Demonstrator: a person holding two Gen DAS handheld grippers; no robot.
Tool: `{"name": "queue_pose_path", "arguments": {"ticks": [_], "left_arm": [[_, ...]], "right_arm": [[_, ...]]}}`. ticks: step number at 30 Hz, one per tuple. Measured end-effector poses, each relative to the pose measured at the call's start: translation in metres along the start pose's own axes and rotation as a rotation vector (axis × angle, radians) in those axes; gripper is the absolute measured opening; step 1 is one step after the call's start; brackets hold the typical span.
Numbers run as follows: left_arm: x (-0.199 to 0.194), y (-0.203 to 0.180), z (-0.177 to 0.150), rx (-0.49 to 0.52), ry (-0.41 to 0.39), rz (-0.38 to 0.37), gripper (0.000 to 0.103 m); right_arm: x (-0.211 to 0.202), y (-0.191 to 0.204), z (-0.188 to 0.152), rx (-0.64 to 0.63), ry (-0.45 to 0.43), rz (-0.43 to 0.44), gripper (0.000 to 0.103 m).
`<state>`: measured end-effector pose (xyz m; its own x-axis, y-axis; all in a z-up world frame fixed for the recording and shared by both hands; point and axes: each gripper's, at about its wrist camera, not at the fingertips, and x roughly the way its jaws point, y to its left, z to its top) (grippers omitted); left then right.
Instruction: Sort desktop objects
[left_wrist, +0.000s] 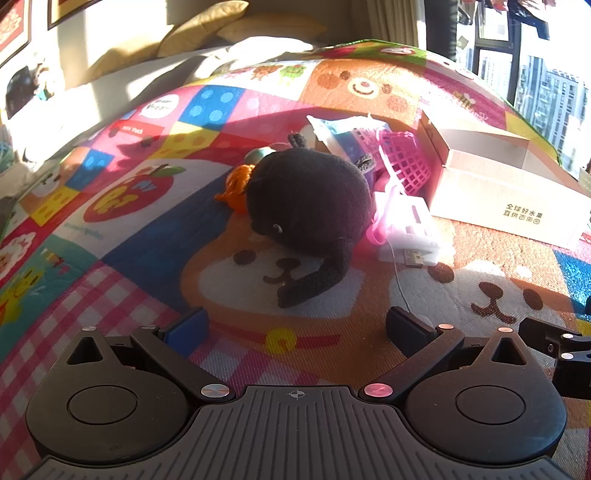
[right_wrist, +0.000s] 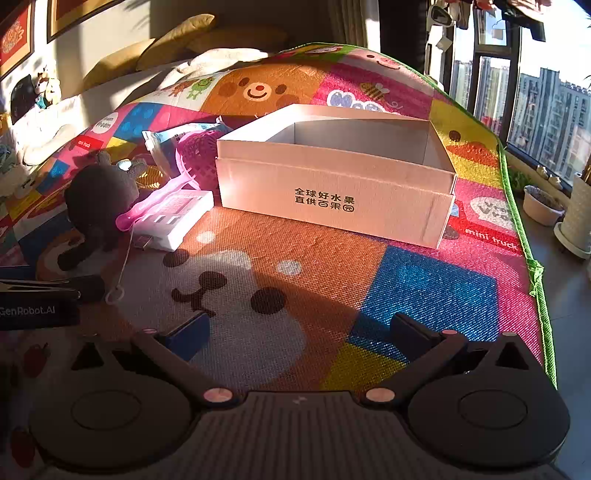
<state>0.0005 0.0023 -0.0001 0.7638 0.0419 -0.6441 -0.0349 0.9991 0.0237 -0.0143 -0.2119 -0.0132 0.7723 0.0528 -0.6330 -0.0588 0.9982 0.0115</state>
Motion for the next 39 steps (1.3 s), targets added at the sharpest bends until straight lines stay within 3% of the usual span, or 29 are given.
{"name": "queue_pose_path", "arguments": {"ticks": [39], "left_arm": [[0.0015, -0.0012, 0.0010, -0.007, 0.000, 0.014, 0.103]], "right_arm": [[0.0001, 0.0006, 0.0000, 0.000, 0.000, 0.000, 0.103]]}}
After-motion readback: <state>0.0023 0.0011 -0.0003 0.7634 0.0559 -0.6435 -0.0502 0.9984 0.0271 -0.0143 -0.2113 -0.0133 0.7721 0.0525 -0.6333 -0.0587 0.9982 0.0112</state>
